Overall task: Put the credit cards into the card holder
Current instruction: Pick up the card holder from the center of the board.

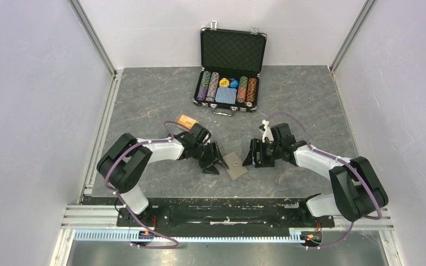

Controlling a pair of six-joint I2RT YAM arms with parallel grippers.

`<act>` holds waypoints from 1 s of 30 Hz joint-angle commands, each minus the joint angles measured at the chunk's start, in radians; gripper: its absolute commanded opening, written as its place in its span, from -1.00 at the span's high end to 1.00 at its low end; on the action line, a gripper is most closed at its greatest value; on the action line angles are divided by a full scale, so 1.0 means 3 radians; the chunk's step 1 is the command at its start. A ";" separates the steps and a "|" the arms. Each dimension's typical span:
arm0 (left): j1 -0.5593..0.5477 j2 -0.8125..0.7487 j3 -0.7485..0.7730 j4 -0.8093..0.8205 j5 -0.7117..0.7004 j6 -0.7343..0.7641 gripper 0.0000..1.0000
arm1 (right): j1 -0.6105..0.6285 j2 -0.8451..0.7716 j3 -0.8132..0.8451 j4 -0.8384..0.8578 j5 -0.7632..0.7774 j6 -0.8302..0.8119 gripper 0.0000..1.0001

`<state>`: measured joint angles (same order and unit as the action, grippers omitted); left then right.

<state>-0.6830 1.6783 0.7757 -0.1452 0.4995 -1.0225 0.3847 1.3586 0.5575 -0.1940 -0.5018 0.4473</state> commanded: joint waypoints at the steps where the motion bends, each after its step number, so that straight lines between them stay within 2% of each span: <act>1: -0.0019 0.0158 0.0199 0.0243 -0.0181 -0.0176 -0.17 | 0.0031 0.0177 0.0087 0.0318 -0.0229 -0.0078 -0.44; 7: -0.0009 0.0363 0.0433 0.0268 -0.0178 -0.0057 -0.16 | 0.0137 0.0472 0.0082 0.0781 -0.0496 0.0118 -0.26; 11: 0.0006 0.0443 0.0503 0.0463 -0.0093 -0.0043 -0.13 | 0.0200 0.0666 0.0197 0.0877 -0.0563 0.0127 -0.02; 17: 0.0013 0.0384 0.0458 0.0826 0.0030 -0.0115 -0.05 | 0.0205 0.0707 0.0301 0.0977 -0.0622 0.0182 0.61; 20: 0.0013 0.0314 0.0447 0.0844 0.0038 -0.0086 -0.05 | 0.0205 0.0656 0.0317 0.1029 -0.0632 0.0238 1.00; 24: 0.0017 0.0116 0.0439 0.0737 -0.0079 0.0043 -0.14 | 0.0204 0.0500 0.0370 0.1025 -0.0590 0.0263 1.00; 30: 0.0043 -0.0248 0.0528 0.0063 -0.0576 0.0367 -0.46 | 0.0205 0.0190 0.0489 0.0991 -0.0485 0.0339 1.00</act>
<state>-0.6636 1.7111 0.8970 -0.0452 0.4011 -0.9936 0.4370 1.4956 0.6296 0.0235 -0.6483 0.5198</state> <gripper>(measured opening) 0.696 0.020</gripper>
